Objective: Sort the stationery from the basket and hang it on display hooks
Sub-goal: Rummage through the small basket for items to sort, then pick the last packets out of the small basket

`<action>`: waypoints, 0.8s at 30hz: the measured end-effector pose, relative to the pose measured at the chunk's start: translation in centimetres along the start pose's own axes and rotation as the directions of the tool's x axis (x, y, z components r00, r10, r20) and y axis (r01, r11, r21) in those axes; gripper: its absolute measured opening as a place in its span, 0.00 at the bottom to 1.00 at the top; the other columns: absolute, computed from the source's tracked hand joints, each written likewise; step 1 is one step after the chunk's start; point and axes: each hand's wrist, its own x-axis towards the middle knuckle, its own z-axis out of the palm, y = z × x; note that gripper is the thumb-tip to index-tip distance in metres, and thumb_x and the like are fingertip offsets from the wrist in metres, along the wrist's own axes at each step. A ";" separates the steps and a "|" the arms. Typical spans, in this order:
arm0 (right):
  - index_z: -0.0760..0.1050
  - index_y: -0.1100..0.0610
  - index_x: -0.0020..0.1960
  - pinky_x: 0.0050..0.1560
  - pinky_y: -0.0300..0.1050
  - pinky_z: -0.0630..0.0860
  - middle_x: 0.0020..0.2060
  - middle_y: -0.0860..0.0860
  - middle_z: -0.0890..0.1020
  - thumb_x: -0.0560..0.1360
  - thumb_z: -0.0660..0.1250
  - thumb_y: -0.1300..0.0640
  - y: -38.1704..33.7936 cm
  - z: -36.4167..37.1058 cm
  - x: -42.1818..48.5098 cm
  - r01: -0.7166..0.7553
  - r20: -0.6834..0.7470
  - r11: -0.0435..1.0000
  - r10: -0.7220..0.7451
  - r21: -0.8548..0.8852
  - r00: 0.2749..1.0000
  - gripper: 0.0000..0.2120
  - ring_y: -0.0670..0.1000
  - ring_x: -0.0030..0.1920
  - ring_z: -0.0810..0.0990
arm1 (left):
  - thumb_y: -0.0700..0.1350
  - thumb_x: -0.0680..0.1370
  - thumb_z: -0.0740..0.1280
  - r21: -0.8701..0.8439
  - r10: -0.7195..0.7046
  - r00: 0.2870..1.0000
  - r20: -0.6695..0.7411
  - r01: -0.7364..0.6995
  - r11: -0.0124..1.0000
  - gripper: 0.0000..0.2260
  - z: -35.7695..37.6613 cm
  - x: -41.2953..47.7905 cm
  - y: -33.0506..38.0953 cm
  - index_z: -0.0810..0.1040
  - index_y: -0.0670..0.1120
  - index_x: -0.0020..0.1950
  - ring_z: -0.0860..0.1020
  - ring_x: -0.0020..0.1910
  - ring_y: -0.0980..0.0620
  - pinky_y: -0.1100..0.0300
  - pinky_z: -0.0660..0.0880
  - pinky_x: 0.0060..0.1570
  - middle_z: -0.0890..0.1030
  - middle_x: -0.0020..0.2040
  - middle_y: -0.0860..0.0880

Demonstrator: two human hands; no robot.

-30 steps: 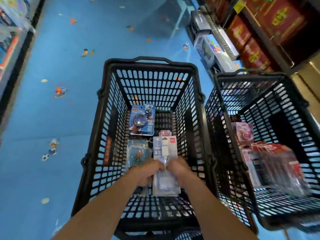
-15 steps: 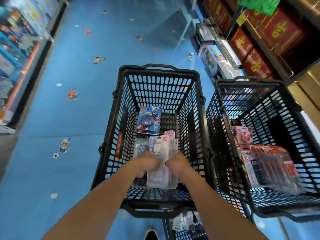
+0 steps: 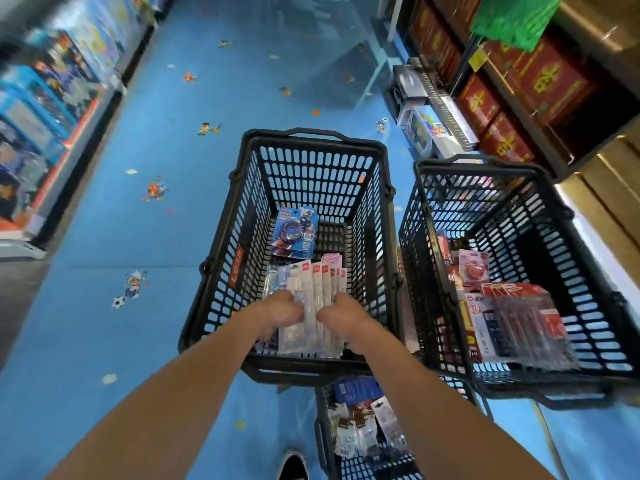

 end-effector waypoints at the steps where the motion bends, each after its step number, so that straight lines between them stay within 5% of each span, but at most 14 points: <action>1: 0.61 0.63 0.77 0.57 0.43 0.71 0.71 0.58 0.70 0.79 0.64 0.62 -0.1 -0.2 -0.3 0.022 0.008 0.999 -0.022 0.028 1.000 0.28 0.54 0.64 0.72 | 0.37 0.80 0.67 0.020 0.033 0.999 -0.021 -0.033 0.999 0.27 0.0 -0.3 0.2 0.64 0.39 0.79 0.67 0.74 0.42 0.53 0.68 0.67 0.67 0.77 0.42; 3: 0.60 0.62 0.79 0.62 0.45 0.71 0.72 0.58 0.70 0.78 0.65 0.62 -0.4 -0.7 -1.0 0.101 -0.003 0.992 -0.101 0.071 0.995 0.31 0.56 0.69 0.71 | 0.37 0.78 0.68 0.056 0.093 0.993 -0.079 -0.089 0.994 0.23 -0.3 -1.2 0.8 0.71 0.38 0.73 0.73 0.68 0.42 0.52 0.71 0.63 0.73 0.71 0.39; 5: 0.65 0.61 0.76 0.57 0.45 0.74 0.63 0.56 0.76 0.77 0.67 0.62 -0.7 -1.3 -2.1 0.193 -0.046 0.976 -0.189 0.098 0.981 0.29 0.54 0.61 0.76 | 0.35 0.77 0.68 0.062 0.167 0.976 -0.137 -0.159 0.985 0.10 -0.5 -2.9 1.5 0.78 0.40 0.57 0.77 0.54 0.45 0.54 0.73 0.53 0.77 0.56 0.38; 7: 0.70 0.60 0.71 0.53 0.47 0.77 0.56 0.55 0.79 0.76 0.69 0.63 -0.8 -2.2 -3.4 0.271 -0.071 0.953 -0.263 0.139 0.962 0.24 0.52 0.54 0.78 | 0.35 0.77 0.69 0.057 0.230 0.955 -0.188 -0.223 0.973 0.06 -0.5 -4.8 2.1 0.76 0.46 0.47 0.74 0.45 0.48 0.55 0.70 0.45 0.75 0.48 0.41; 11: 0.77 0.59 0.55 0.35 0.37 0.70 0.39 0.50 0.78 0.75 0.68 0.65 -0.3 -5.0 -8.0 0.412 -0.094 0.899 -0.402 0.145 0.911 0.09 0.49 0.39 0.75 | 0.34 0.77 0.71 0.030 0.313 0.917 -0.250 -0.315 0.949 0.06 0.7 -10.5 3.8 0.78 0.44 0.49 0.72 0.34 0.50 0.61 0.67 0.35 0.74 0.41 0.45; 14: 0.77 0.57 0.50 0.38 0.42 0.76 0.45 0.55 0.83 0.74 0.70 0.64 1.7 -7.3 -12.4 0.467 -0.120 0.869 -0.452 0.163 0.884 0.07 0.54 0.43 0.82 | 0.34 0.77 0.72 -0.087 0.292 0.913 -0.285 -0.328 0.941 0.09 3.0 -16.4 4.7 0.79 0.42 0.56 0.75 0.31 0.55 0.67 0.69 0.25 0.78 0.38 0.47; 17: 0.78 0.60 0.51 0.39 0.45 0.80 0.48 0.61 0.85 0.75 0.71 0.67 5.6 -9.6 -17.3 0.498 -0.030 0.817 -0.512 0.293 0.858 0.06 0.54 0.42 0.83 | 0.35 0.78 0.71 -0.114 0.309 0.932 -0.190 -0.334 0.936 0.03 6.8 -21.5 4.7 0.80 0.42 0.48 0.79 0.33 0.52 0.65 0.70 0.29 0.80 0.40 0.43; 21: 0.78 0.60 0.47 0.30 0.37 0.72 0.41 0.60 0.81 0.77 0.70 0.67 13.1 -11.2 -22.4 0.480 0.101 0.816 -0.534 0.323 0.840 0.04 0.54 0.39 0.79 | 0.37 0.77 0.71 -0.054 0.248 0.969 0.018 -0.246 0.968 0.07 14.0 -26.0 2.9 0.83 0.42 0.39 0.74 0.45 0.45 0.54 0.68 0.47 0.78 0.46 0.37; 24: 0.79 0.61 0.47 0.33 0.40 0.69 0.39 0.58 0.81 0.78 0.69 0.65 19.0 -11.3 -23.0 0.405 0.214 0.888 -0.448 0.218 0.868 0.02 0.51 0.37 0.79 | 0.36 0.79 0.70 -0.012 0.173 0.983 0.064 -0.173 0.985 0.11 19.4 -26.1 1.0 0.78 0.46 0.37 0.78 0.39 0.50 0.61 0.70 0.41 0.78 0.37 0.44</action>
